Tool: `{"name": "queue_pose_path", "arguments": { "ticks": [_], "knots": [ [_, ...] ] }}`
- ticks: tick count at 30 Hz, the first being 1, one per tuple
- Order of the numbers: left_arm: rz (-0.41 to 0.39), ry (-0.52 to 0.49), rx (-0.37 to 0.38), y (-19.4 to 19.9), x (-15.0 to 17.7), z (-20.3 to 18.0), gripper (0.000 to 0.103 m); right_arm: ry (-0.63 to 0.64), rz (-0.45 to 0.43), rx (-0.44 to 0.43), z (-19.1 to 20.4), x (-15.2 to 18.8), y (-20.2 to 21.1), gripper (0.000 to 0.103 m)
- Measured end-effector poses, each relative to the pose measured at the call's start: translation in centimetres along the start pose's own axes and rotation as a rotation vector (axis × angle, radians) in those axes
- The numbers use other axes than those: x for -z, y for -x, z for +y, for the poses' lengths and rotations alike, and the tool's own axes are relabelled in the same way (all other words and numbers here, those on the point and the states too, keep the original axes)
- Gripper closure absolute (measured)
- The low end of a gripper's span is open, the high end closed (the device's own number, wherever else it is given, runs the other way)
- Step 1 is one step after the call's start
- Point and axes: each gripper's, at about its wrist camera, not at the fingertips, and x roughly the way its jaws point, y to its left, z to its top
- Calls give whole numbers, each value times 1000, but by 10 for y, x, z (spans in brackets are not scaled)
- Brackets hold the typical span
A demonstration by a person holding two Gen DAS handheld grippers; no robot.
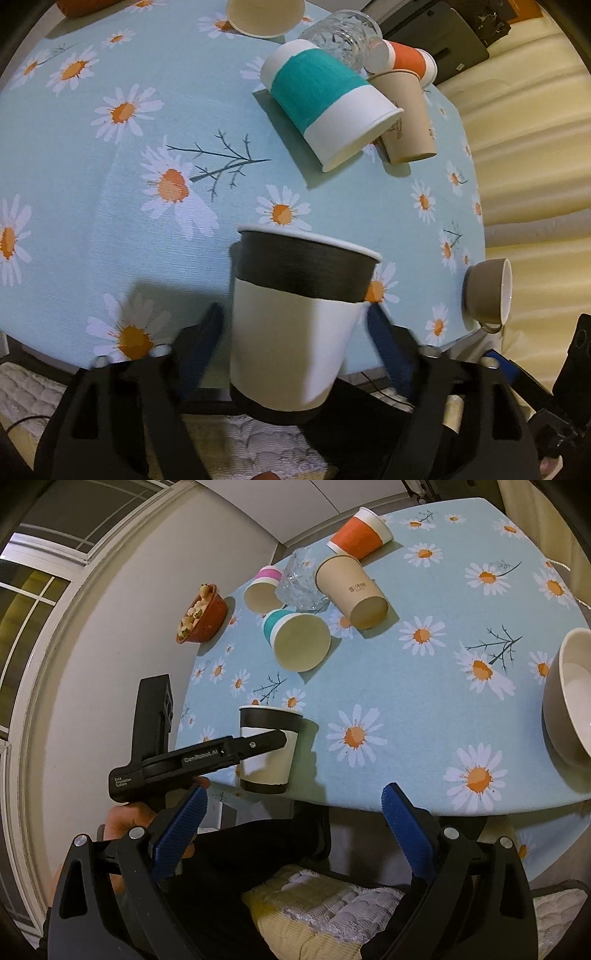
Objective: Flip cup upright
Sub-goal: 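Lift the black-and-white cup with the left tool and carry it toward the right tool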
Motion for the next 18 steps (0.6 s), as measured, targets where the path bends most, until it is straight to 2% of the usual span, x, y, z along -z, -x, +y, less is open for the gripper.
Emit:
{"name": "queue_pose_path", "arguments": {
  "ticks": [10,18],
  "knots": [
    [-36,-28,-28,12,-1,-1,20,3,6,1,3,3,-2,9],
    [-31,-24,-9,16,0,3,20,6,13,6,7,5,-4,9]
  ]
}}
